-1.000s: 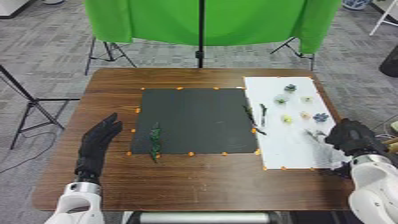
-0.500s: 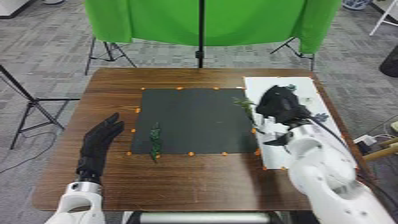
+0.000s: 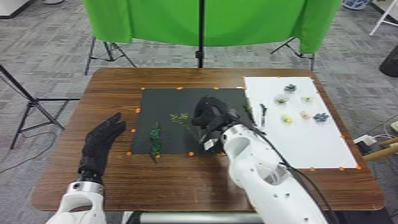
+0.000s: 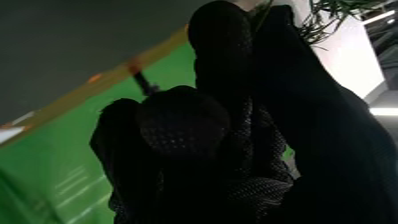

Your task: Arrange flowers

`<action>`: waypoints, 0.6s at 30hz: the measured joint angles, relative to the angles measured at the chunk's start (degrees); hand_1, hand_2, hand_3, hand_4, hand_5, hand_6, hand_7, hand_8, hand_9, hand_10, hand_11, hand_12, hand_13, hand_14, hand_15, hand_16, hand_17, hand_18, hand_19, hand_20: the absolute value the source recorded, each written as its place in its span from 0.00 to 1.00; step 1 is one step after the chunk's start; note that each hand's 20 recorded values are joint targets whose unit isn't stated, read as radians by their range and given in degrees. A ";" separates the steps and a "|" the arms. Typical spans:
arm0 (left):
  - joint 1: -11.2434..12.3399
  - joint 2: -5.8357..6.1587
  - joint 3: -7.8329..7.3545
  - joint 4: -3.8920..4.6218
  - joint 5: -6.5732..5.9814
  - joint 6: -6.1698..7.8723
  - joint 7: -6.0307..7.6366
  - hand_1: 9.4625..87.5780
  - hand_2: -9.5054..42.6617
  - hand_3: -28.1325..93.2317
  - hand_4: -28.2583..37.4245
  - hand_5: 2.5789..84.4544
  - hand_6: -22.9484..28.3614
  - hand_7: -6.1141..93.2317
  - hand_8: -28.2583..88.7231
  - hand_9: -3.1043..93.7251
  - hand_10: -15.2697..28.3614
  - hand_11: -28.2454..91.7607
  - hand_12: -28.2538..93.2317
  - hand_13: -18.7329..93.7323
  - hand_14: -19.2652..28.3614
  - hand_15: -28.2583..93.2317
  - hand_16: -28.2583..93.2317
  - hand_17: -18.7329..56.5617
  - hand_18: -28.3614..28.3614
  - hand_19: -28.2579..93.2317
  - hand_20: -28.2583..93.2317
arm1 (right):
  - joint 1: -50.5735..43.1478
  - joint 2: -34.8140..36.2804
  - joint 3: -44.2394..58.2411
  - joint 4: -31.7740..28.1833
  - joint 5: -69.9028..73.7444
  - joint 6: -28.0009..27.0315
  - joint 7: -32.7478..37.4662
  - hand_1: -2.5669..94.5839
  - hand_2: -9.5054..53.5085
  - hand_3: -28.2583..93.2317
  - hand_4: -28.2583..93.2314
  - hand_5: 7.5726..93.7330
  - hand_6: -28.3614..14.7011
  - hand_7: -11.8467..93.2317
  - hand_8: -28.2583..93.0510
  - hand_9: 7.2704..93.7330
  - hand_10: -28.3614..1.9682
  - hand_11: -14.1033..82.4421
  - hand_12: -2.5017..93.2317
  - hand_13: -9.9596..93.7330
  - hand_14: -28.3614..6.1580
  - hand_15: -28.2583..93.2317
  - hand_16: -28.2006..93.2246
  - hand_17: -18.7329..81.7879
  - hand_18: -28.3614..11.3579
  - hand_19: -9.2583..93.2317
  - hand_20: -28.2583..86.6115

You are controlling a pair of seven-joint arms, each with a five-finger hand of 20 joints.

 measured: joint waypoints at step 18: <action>-0.58 0.00 0.32 0.39 0.16 -1.47 -0.24 0.16 0.21 0.76 0.04 0.48 0.53 0.11 0.19 0.48 0.62 0.33 0.33 0.46 0.70 0.31 0.27 0.29 0.72 0.25 0.39 | -0.03 -2.89 -1.87 3.00 -1.01 -0.51 -0.15 0.53 0.00 0.64 0.14 0.82 0.62 0.35 0.34 0.93 0.56 0.51 0.28 0.96 0.71 0.72 0.49 0.82 0.41 1.00 0.75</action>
